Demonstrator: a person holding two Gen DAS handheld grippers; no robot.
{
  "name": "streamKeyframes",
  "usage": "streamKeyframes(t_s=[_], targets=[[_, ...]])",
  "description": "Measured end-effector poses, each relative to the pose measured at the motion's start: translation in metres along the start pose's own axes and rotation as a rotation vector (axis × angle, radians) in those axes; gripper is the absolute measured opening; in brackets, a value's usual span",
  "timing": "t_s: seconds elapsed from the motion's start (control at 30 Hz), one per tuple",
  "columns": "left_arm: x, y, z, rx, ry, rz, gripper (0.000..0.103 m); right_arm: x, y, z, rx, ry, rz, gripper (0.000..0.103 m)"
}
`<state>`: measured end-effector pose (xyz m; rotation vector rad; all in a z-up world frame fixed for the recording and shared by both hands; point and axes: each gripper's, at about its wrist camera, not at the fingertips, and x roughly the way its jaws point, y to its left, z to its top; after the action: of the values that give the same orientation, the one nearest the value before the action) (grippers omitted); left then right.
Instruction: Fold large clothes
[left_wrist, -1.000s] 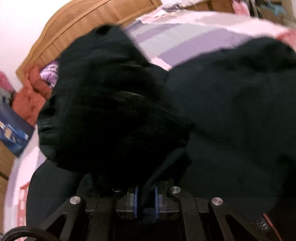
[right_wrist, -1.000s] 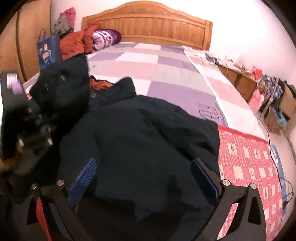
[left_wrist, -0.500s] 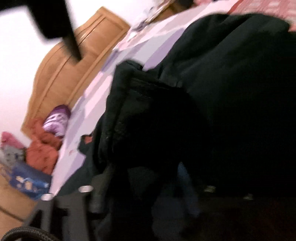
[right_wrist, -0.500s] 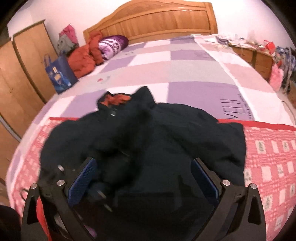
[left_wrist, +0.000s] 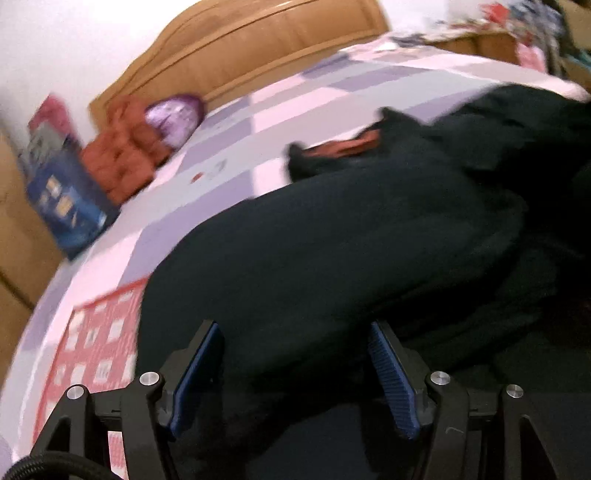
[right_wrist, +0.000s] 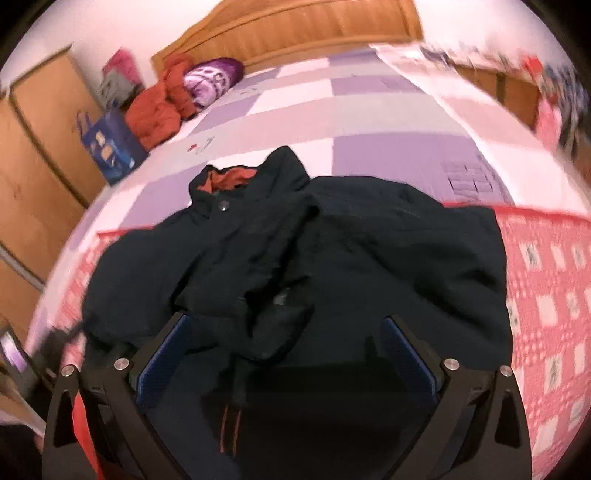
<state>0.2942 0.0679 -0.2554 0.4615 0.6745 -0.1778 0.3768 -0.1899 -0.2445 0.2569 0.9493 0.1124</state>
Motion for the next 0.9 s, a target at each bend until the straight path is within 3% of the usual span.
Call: streamKeyframes(t_s=[0.07, 0.1, 0.13, 0.17, 0.23, 0.4, 0.5, 0.57, 0.67, 0.73, 0.8, 0.83, 0.9], targets=[[0.008, 0.012, -0.003, -0.06, 0.034, -0.008, 0.074, 0.019, 0.008, -0.002, -0.019, 0.063, -0.012, 0.103], [0.011, 0.019, -0.007, -0.094, 0.051, -0.009, 0.074, 0.033, 0.014, -0.004, -0.042, 0.105, -0.021, 0.092], [0.016, 0.024, -0.011, -0.12, 0.059, -0.018, 0.074, 0.04, 0.016, -0.005, -0.056, 0.125, -0.021, 0.054], [0.016, 0.029, -0.016, -0.144, 0.063, -0.025, 0.074, 0.049, 0.019, -0.009, -0.079, 0.15, -0.026, 0.038], [0.015, 0.041, -0.026, -0.208, 0.062, -0.055, 0.074, 0.055, 0.019, -0.013, -0.077, 0.145, -0.039, 0.029], [0.012, 0.059, -0.043, -0.304, 0.061, -0.074, 0.075, 0.034, -0.01, -0.014, 0.021, 0.041, -0.058, 0.026], [-0.002, 0.076, -0.047, -0.38, 0.026, -0.032, 0.074, 0.04, -0.013, -0.019, -0.006, 0.082, -0.087, 0.026], [-0.001, 0.085, -0.047, -0.375, 0.028, -0.007, 0.074, 0.036, -0.009, -0.017, -0.039, 0.07, -0.09, 0.026], [0.028, 0.088, -0.049, -0.309, 0.124, 0.067, 0.074, 0.031, -0.007, -0.014, -0.041, 0.054, -0.083, 0.026], [0.061, 0.097, -0.059, -0.307, 0.26, 0.145, 0.074, 0.027, -0.001, -0.013, -0.071, 0.033, -0.102, 0.026], [0.088, 0.11, -0.077, -0.369, 0.396, 0.144, 0.071, 0.038, -0.006, -0.018, -0.107, 0.053, -0.163, 0.026], [0.095, 0.119, -0.085, -0.426, 0.426, 0.112, 0.07, 0.048, -0.014, -0.022, -0.085, 0.097, -0.171, 0.026], [0.081, 0.125, -0.078, -0.462, 0.356, 0.089, 0.063, 0.055, -0.028, -0.026, -0.029, 0.12, -0.14, 0.026]])
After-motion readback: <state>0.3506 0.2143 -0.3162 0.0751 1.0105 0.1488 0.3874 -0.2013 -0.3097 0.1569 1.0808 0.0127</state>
